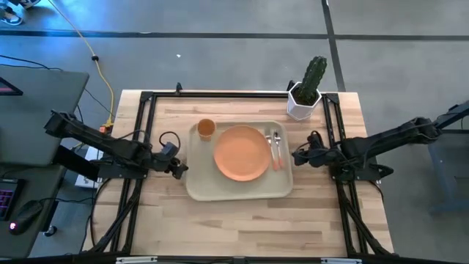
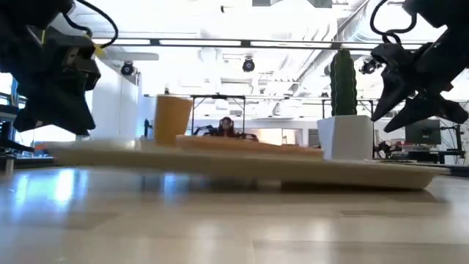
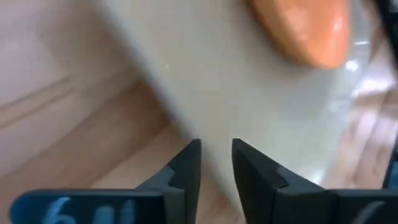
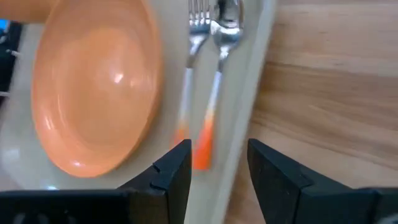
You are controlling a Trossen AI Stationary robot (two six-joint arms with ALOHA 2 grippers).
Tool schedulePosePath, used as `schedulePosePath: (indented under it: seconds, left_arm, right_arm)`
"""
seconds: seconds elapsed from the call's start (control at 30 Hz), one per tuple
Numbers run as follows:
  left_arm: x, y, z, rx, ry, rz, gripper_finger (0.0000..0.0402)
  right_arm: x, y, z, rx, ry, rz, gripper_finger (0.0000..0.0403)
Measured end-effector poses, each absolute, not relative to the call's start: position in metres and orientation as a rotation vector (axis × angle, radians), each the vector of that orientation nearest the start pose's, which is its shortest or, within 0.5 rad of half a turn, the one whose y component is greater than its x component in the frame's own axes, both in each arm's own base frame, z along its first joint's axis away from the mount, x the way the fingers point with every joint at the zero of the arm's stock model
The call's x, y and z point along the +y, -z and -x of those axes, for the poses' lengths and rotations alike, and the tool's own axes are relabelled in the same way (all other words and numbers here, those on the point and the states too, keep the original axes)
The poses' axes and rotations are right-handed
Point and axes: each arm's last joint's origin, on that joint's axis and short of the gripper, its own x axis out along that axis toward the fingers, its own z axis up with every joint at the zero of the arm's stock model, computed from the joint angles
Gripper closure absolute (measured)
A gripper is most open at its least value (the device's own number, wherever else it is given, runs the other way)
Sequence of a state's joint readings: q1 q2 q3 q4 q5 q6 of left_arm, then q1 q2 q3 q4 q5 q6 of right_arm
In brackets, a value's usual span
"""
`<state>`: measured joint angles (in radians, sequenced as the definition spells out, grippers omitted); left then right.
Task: Pick and place plate/cup/fork/spoon on tray
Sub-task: Move the white tray to the center of the table, then adjust the light orange cup on the white tray
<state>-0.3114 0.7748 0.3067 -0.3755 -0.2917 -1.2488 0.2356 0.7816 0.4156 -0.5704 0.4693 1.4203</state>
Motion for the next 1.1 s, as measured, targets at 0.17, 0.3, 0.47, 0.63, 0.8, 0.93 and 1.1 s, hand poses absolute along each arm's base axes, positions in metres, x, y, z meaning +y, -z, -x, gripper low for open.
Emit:
schedulePosePath:
  seconds: [0.17, 0.3, 0.47, 0.63, 0.8, 0.93, 1.1]
  left_arm:
    - [-0.034, -0.174, -0.136, 0.621, -0.424, 0.916, 0.0359]
    - [-0.03, -0.185, -0.136, 0.591, -0.444, 0.864, 0.0386]
    - [-0.024, -0.191, -0.135, 0.586, -0.481, 0.839, 0.04]
    - [-0.016, -0.2, -0.138, 0.556, -0.51, 0.805, 0.0394]
    - [-0.007, -0.206, -0.139, 0.521, -0.561, 0.709, 0.0374]
    - [-0.003, -0.21, -0.143, 0.513, -0.532, 0.579, 0.035]
    - [-0.004, -0.216, -0.157, 0.467, -0.431, 0.356, 0.0312]
  right_arm:
    - [0.017, -0.186, -0.132, 0.541, 0.767, -0.977, 0.0256]
    - [0.013, -0.19, -0.129, 0.496, 0.771, -0.956, 0.0256]
    - [0.008, -0.192, -0.128, 0.468, 0.791, -0.934, 0.0257]
    - [0.006, -0.191, -0.128, 0.473, 0.804, -0.931, 0.0257]
    - [0.006, -0.191, -0.128, 0.484, 0.796, -0.929, 0.0257]
    - [0.006, -0.191, -0.128, 0.483, 0.796, -0.93, 0.0257]
    - [0.005, -0.191, -0.128, 0.468, 0.809, -0.92, 0.0257]
